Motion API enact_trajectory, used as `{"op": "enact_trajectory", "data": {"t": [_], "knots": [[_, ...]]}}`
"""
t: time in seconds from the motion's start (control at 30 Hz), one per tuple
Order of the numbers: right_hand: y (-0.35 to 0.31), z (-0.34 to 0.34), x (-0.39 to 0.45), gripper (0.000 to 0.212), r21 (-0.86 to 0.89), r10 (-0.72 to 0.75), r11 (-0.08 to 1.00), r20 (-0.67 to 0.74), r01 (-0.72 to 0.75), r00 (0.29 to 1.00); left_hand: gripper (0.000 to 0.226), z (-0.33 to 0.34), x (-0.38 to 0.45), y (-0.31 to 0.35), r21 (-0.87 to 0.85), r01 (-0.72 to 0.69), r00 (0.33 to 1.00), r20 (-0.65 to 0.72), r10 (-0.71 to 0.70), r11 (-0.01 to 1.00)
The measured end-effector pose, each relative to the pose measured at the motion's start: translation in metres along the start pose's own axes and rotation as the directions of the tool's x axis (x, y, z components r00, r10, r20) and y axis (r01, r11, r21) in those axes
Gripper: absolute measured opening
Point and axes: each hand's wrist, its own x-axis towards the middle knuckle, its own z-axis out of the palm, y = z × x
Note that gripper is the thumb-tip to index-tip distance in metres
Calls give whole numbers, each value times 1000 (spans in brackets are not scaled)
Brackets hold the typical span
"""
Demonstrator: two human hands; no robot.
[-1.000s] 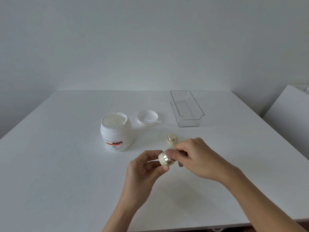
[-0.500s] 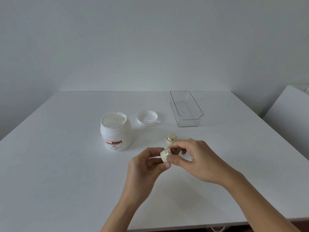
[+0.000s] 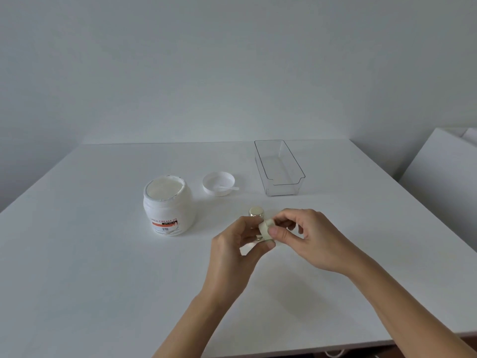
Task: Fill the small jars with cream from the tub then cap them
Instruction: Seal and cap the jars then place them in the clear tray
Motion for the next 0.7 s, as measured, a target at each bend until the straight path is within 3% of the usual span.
{"op": "enact_trajectory", "data": {"t": [0.1, 0.17, 0.37, 0.5, 0.7], "knots": [[10, -18, 9, 13, -19, 0, 1000, -53, -1, 999, 57, 2, 12, -4, 264, -34, 996, 84, 13, 964], [18, -36, 22, 13, -82, -8, 997, -127, -2, 992, 56, 4, 19, -7, 391, -49, 992, 127, -1, 919], [44, -68, 78, 19, -292, 44, 951, -196, -101, 980, 45, 18, 29, -14, 524, -11, 983, 160, -86, 852], [58, -71, 114, 23, -452, 99, 879, -140, -152, 985, 39, 19, 30, -17, 550, -6, 984, 151, -92, 835], [72, -56, 149, 13, -686, 116, 726, 55, -47, 992, 33, 12, 29, -21, 531, 12, 985, 139, -101, 848]]}}
